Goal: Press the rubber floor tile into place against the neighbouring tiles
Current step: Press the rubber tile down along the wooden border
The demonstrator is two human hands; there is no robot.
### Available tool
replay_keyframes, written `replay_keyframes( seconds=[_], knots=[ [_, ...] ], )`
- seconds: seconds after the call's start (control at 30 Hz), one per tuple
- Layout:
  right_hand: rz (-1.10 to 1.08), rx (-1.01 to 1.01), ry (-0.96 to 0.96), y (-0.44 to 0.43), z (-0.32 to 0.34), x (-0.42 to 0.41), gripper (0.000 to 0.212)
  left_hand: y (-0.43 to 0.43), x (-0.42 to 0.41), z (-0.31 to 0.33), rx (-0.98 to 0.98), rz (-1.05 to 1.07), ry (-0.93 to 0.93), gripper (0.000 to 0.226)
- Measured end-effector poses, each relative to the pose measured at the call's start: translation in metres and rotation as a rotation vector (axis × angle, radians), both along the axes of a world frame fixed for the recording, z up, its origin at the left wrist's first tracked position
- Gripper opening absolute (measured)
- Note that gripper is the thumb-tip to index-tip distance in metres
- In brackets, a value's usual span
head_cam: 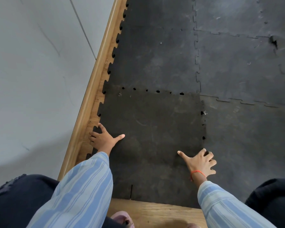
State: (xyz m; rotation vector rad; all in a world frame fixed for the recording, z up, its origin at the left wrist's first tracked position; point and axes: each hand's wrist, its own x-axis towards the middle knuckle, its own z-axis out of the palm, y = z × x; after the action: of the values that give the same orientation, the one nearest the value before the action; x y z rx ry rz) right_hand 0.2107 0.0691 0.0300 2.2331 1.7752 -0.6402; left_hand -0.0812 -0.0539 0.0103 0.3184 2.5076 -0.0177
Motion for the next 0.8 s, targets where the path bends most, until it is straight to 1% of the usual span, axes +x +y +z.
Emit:
replay_keyframes(
  seconds=[0.67,0.8],
  knots=[
    [-0.005,-0.007,0.045,0.009,-0.012,0.006,0.103,-0.002,-0.004,-0.005,-0.021,0.006,-0.006,0.123],
    [0.016,-0.003,-0.001,0.005,-0.014,0.009,0.104,-0.002,-0.005,-0.003,-0.029,0.003,-0.014,0.124]
  ],
)
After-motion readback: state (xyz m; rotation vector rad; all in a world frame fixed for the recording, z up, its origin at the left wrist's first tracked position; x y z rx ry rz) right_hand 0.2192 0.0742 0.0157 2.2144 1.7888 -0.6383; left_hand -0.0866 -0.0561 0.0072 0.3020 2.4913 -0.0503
